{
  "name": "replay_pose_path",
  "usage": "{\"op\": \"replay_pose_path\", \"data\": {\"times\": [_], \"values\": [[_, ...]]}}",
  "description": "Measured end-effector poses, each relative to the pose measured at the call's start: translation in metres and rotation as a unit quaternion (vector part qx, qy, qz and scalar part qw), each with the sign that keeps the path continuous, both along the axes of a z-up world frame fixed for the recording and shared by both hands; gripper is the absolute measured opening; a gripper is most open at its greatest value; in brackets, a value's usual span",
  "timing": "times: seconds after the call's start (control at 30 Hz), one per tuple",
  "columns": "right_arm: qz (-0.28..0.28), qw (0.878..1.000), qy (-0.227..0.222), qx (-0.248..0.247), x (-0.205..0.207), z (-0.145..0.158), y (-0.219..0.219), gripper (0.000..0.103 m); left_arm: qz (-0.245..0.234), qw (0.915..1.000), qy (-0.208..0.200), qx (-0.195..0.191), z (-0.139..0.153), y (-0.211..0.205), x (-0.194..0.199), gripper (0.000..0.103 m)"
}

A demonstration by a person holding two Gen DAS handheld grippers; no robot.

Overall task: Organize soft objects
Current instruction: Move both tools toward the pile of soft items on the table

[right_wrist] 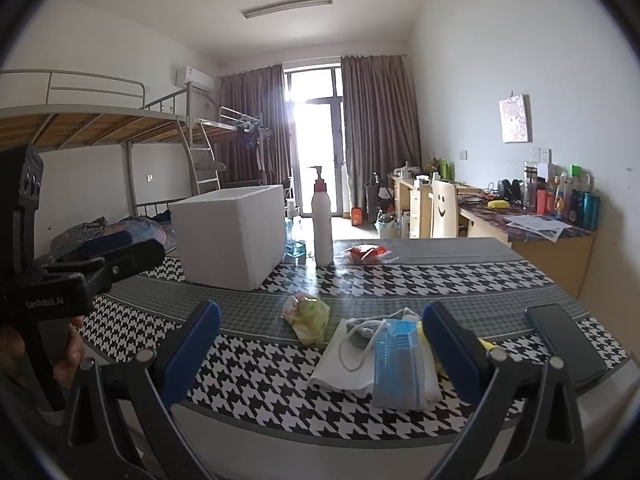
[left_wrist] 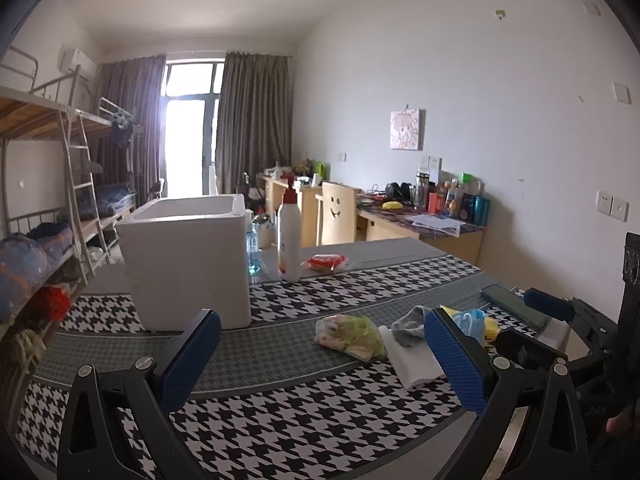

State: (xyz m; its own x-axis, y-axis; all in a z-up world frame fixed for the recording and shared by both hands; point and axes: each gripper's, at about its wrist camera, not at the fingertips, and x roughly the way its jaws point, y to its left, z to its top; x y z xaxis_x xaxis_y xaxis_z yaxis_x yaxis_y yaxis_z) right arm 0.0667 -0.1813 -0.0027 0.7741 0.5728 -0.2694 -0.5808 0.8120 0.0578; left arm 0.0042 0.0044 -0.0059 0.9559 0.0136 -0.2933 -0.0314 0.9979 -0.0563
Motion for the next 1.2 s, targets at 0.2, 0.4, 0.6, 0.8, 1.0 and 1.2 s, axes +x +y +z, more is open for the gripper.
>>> {"op": "replay_pose_path", "data": {"times": [0.2, 0.4, 0.6, 0.8, 1.0, 1.2], "values": [[0.000, 1.000, 0.001, 0.000, 0.000, -0.001, 0.001, 0.102, 0.004, 0.9999, 0.003, 0.010, 0.000, -0.004, 0.000, 0.102], [-0.003, 1.000, 0.006, 0.000, 0.002, -0.003, 0.000, 0.102, -0.002, 0.9999, 0.006, 0.010, 0.001, -0.007, 0.001, 0.102], [-0.006, 1.000, 0.009, 0.003, 0.004, -0.003, -0.004, 0.102, 0.003, 0.9999, 0.010, 0.004, 0.000, -0.005, 0.003, 0.102], [-0.007, 1.000, 0.013, 0.003, 0.006, -0.003, -0.004, 0.102, 0.007, 0.9999, 0.010, 0.005, -0.001, -0.004, 0.004, 0.102], [-0.009, 1.000, 0.018, -0.001, 0.011, -0.004, -0.004, 0.102, 0.004, 0.9999, 0.015, 0.004, -0.003, -0.002, 0.008, 0.102], [-0.012, 1.000, 0.025, -0.002, 0.016, -0.007, -0.003, 0.102, 0.001, 0.9998, 0.020, 0.001, -0.005, -0.001, 0.013, 0.102]]}}
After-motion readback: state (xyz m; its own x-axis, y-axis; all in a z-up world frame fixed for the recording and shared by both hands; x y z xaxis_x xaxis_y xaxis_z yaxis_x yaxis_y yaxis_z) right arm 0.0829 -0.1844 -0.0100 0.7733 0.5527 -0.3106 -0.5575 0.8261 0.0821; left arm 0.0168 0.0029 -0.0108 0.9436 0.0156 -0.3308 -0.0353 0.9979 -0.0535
